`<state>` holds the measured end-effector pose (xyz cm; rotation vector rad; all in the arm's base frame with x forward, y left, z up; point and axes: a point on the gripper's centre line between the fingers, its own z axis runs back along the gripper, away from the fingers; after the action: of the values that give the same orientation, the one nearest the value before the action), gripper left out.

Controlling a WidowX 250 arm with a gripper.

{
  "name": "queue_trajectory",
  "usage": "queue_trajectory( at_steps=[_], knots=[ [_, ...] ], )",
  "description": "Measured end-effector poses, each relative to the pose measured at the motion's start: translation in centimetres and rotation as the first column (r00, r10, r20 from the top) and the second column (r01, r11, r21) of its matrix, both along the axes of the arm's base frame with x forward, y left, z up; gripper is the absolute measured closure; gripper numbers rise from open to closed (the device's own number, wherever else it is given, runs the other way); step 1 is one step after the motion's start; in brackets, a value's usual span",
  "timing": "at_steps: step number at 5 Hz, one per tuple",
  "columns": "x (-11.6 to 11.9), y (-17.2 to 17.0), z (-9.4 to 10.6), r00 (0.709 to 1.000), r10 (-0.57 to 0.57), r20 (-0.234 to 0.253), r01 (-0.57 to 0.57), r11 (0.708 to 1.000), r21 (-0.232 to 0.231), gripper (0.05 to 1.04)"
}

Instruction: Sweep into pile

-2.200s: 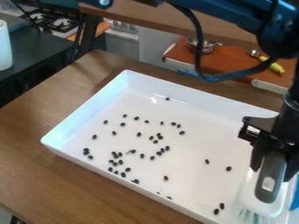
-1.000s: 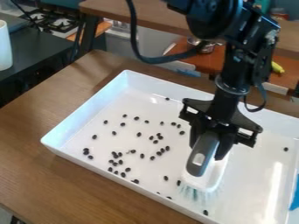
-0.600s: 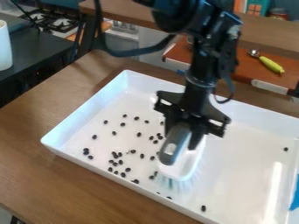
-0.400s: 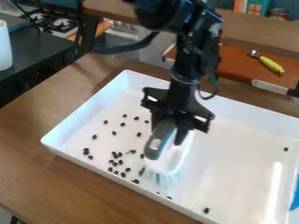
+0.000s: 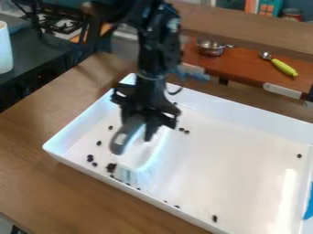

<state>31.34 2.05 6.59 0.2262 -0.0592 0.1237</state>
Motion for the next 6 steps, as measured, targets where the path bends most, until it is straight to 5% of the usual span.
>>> queue_trajectory(
  at_steps=[2, 3, 4, 5, 6],
  knots=[
    [-0.9, 4.5, 0.3, 1.000, -0.006, 0.009, 0.006, 1.000, 0.014, 0.587],
    [-0.8, 3.9, 0.3, 1.000, 0.007, 0.015, -0.006, 1.000, -0.026, 0.587],
    [0.1, 1.0, 1.5, 0.999, 0.023, 0.022, -0.021, 0.996, -0.087, 0.587],
    [0.9, -3.1, 3.2, 0.997, 0.012, 0.082, -0.003, 0.994, -0.111, 0.587],
    [1.2, -7.2, 4.6, 0.991, 0.019, 0.131, -0.008, 0.996, -0.087, 0.587]
  ],
)
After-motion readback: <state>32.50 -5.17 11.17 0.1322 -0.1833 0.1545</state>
